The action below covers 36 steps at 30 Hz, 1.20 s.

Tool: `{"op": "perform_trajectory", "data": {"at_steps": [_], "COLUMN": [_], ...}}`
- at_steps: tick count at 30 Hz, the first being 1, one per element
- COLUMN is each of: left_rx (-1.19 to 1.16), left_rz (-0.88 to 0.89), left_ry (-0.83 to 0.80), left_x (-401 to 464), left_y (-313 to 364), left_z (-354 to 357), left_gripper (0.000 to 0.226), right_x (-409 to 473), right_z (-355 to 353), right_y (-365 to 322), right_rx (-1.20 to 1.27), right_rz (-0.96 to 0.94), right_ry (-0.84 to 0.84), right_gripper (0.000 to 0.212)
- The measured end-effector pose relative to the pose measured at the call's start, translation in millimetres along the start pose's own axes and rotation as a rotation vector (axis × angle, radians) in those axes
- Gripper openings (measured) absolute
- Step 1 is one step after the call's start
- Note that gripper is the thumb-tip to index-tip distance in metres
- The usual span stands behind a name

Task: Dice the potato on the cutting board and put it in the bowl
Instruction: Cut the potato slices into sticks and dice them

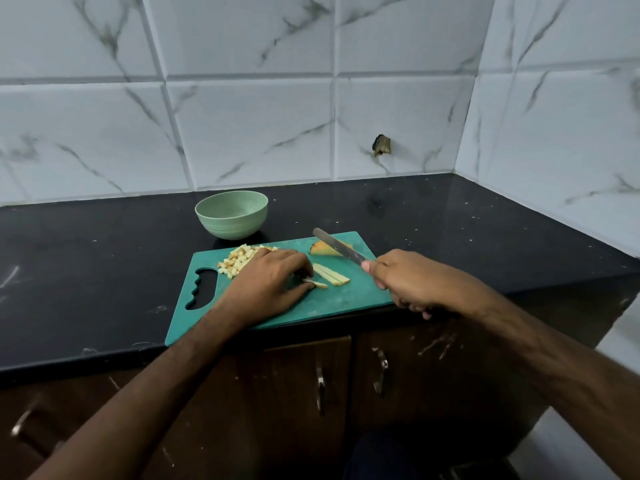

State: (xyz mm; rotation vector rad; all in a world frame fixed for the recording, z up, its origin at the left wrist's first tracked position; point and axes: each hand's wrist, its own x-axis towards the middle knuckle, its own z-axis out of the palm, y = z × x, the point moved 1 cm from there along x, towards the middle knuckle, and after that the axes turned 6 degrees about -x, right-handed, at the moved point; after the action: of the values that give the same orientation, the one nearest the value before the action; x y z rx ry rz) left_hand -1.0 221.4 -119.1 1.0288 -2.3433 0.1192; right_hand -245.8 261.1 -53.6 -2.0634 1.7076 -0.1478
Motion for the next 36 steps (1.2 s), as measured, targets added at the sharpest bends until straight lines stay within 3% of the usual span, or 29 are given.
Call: {"op": "perform_trajectory", "data": {"at_steps": [6,14,21,31,36], "left_rx": [-0.062,-0.217,-0.267,-0.191,-0.096], "left_rz": [-0.028,0.02,0.041,-0.04,-0.089], "left_ry": [-0.008,-0.07,-0.03,0.035,0.045], "left_x": [-1,0,0,0,-2], "left_y": [-3,-4,0,-13,-14], "left_z": [0,-2,-5,2,5], "left_gripper": [0.019,0.02,0.021,0.009,0.005], "right_x": [-13,-30,-33,-29,-31], "right_z": [16,25,32,27,30], "right_y": [7,15,13,7,9], "right_rx": [-0.011,0.0,-0.026,-0.07,-0.142], "right_rz": [0.005,0.015,0.008,-0.026,-0.016], "right_ry": [-0.093,-0.096,-0.096,0.009,-0.027], "right_gripper": [0.047,0.05,0.05,0.05,0.051]}}
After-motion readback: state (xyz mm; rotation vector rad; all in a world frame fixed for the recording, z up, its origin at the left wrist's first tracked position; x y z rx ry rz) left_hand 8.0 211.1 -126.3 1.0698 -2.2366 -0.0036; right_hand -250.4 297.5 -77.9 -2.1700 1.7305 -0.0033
